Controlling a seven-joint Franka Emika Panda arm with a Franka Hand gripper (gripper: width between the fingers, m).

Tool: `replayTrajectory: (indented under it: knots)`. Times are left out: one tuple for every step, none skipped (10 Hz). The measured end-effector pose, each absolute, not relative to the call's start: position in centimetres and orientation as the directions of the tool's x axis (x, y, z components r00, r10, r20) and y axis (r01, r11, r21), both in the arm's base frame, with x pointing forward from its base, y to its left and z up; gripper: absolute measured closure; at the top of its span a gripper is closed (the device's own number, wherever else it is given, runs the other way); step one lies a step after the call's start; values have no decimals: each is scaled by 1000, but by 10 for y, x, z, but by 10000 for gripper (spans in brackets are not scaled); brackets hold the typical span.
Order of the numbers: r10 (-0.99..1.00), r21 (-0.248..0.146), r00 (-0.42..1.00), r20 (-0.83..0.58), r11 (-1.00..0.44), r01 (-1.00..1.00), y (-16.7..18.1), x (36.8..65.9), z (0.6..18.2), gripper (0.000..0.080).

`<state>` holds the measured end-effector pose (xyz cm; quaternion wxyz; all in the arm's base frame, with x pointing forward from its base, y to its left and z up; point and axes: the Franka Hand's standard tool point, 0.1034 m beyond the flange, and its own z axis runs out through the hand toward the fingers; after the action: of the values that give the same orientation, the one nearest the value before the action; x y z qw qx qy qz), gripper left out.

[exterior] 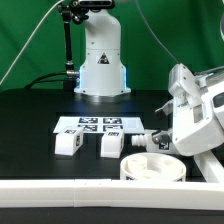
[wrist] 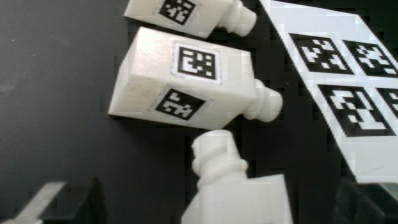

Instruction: Assemble stool

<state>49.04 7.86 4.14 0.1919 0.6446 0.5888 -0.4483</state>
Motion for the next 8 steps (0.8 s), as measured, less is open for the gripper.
replayTrajectory:
  knots:
    - [587, -281, -96, -804, -233, 931, 79, 490, 41, 151]
    - [590, -279, -95, -802, -228, 933, 79, 491, 40, 151]
    - [591, -278, -96, -801, -226, 934, 79, 491, 40, 151]
    - [598, -270, -96, -795, -208, 940, 82, 493, 38, 151]
    - [602, -267, -100, -792, -194, 944, 85, 493, 39, 151]
    - [601, -267, -102, -792, -192, 944, 86, 492, 39, 151]
    - [606, -265, -102, -789, -185, 946, 87, 493, 37, 151]
    - [614, -262, -102, -783, -176, 949, 89, 494, 35, 151]
